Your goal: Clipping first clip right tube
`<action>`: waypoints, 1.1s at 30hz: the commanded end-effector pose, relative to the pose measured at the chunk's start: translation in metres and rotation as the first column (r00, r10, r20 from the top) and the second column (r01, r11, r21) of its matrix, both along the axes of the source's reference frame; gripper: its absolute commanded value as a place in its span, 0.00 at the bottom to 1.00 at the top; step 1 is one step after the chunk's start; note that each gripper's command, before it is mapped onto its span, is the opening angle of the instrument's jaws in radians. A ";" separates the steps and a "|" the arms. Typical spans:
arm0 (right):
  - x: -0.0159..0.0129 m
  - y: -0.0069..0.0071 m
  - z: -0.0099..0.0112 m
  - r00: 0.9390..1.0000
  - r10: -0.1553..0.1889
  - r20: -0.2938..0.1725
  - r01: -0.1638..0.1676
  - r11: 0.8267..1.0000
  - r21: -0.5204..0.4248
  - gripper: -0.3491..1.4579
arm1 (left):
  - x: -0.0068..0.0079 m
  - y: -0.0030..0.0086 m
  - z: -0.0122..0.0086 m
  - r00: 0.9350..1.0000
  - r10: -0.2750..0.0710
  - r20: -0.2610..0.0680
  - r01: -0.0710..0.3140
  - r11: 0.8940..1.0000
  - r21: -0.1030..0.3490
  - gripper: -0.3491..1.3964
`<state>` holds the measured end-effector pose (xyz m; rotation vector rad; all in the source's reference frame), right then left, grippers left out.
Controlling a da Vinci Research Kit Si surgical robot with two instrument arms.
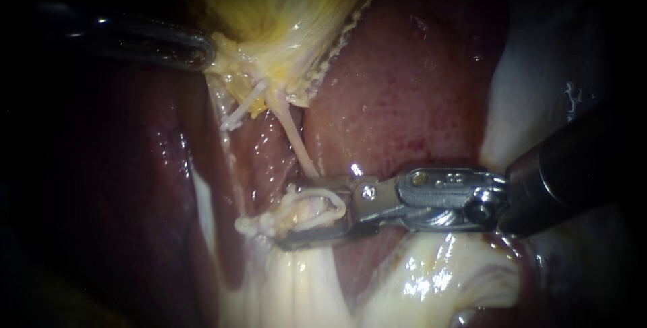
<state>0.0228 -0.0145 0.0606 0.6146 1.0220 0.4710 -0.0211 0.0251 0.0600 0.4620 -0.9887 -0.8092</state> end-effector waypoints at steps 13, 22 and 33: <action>-0.0016 0.0008 -0.0060 0.997 0.017 -0.072 -0.014 0.999 0.042 0.46 | 0.0001 0.0000 0.0000 1.000 0.001 0.000 -0.001 1.000 0.000 0.00; -0.0048 0.0023 -0.0056 0.997 0.023 -0.071 -0.019 0.998 0.056 0.45 | 0.0001 0.0000 0.0000 1.000 0.001 0.001 -0.001 1.000 0.000 0.00; -0.0023 0.0020 0.0006 0.998 0.019 -0.056 -0.014 0.995 0.096 0.47 | 0.0001 0.0000 0.0000 1.000 0.001 0.000 -0.001 1.000 0.000 0.00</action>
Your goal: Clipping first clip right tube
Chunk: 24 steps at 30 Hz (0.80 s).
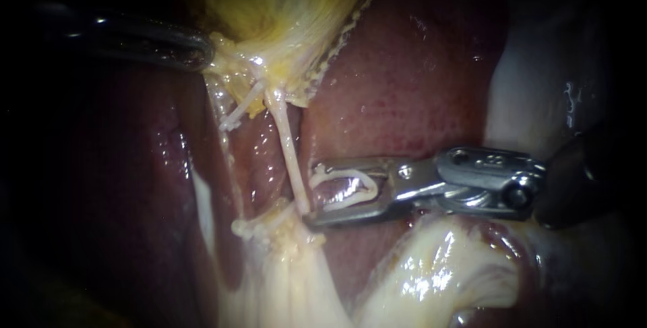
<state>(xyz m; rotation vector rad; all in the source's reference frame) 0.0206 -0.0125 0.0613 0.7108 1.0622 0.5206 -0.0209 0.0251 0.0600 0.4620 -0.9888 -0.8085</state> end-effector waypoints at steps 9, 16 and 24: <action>0.0030 -0.0006 -0.0010 0.990 0.018 -0.138 0.006 0.986 0.167 0.47 | 0.0000 0.0000 0.0000 1.000 0.000 0.000 0.000 1.000 0.000 0.00; 0.0029 -0.0017 -0.0028 0.981 0.002 -0.193 0.042 0.974 0.223 0.47 | 0.0000 -0.0001 0.0001 1.000 0.000 0.000 0.000 1.000 -0.001 0.00; 0.0026 -0.0024 -0.0039 0.981 -0.010 -0.193 0.057 0.968 0.244 0.44 | 0.0000 -0.0001 0.0001 1.000 0.000 0.000 0.000 1.000 -0.001 0.00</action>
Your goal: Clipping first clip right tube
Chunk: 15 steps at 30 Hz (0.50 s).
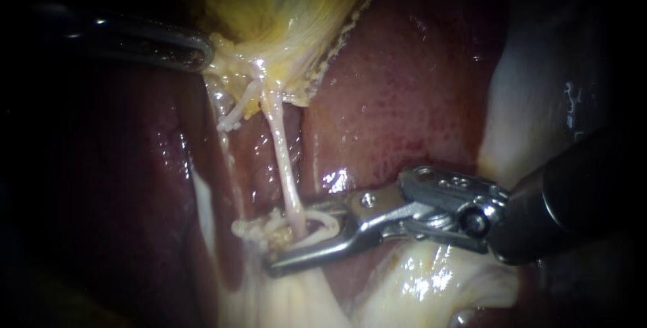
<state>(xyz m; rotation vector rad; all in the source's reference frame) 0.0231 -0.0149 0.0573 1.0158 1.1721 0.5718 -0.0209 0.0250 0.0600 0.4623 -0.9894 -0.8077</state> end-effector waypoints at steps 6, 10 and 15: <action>-0.0002 0.0003 0.0001 1.000 -0.002 -0.001 0.002 1.000 0.000 0.32 | 0.0000 0.0000 0.0000 1.000 0.000 0.000 0.000 1.000 0.000 0.00; -0.0002 0.0003 0.0001 1.000 -0.003 0.013 0.003 0.999 0.033 0.23 | 0.0000 0.0000 0.0000 1.000 0.000 0.000 0.000 1.000 0.000 0.00; -0.0002 0.0004 0.0003 1.000 -0.004 0.020 0.003 0.999 0.049 0.08 | 0.0000 0.0000 0.0000 1.000 0.000 0.000 0.000 1.000 0.000 0.00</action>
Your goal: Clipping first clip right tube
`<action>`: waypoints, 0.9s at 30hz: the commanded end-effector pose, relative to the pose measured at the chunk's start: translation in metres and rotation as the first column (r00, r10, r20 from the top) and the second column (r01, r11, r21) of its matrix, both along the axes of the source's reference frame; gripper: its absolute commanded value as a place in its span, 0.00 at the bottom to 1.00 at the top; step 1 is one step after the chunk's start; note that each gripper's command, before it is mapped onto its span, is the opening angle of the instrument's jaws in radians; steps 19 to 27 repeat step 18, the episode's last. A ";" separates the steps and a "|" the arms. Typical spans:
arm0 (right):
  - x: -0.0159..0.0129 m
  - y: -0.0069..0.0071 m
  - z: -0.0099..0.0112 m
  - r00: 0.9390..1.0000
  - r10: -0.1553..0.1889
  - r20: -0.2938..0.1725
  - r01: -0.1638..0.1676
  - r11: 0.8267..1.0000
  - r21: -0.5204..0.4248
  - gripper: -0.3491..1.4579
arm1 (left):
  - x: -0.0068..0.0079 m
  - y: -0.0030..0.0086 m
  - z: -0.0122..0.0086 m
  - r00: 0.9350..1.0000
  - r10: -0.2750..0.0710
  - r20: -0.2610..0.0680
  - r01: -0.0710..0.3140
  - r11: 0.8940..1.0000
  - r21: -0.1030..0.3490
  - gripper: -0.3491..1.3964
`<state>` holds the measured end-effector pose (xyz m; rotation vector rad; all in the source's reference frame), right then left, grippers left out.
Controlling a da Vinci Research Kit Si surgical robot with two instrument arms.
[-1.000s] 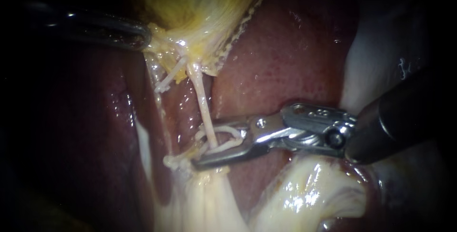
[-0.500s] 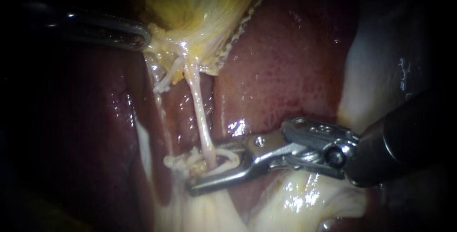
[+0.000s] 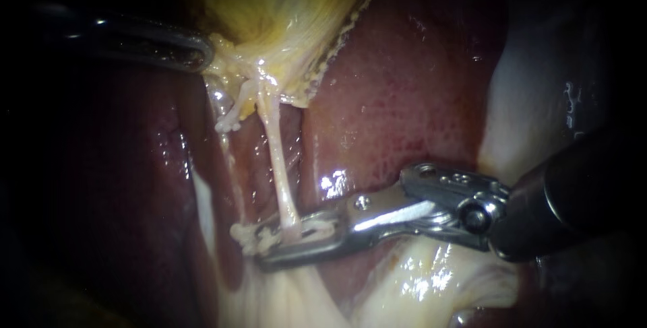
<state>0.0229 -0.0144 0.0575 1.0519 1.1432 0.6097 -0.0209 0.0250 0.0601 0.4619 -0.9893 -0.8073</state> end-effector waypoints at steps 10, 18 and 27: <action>-0.0002 0.0002 0.0002 1.000 -0.014 -0.007 0.014 1.000 0.001 0.00 | 0.0000 0.0000 0.0000 1.000 0.000 0.000 0.000 1.000 0.000 0.00; -0.0004 0.0005 0.0007 1.000 -0.017 -0.009 0.017 1.000 0.001 0.00 | 0.0000 0.0001 -0.0001 1.000 0.000 0.000 0.000 1.000 0.001 0.00; -0.0004 0.0005 0.0007 1.000 -0.017 -0.009 0.017 1.000 0.001 0.00 | 0.0000 0.0001 -0.0001 1.000 0.000 0.000 0.000 1.000 0.001 0.00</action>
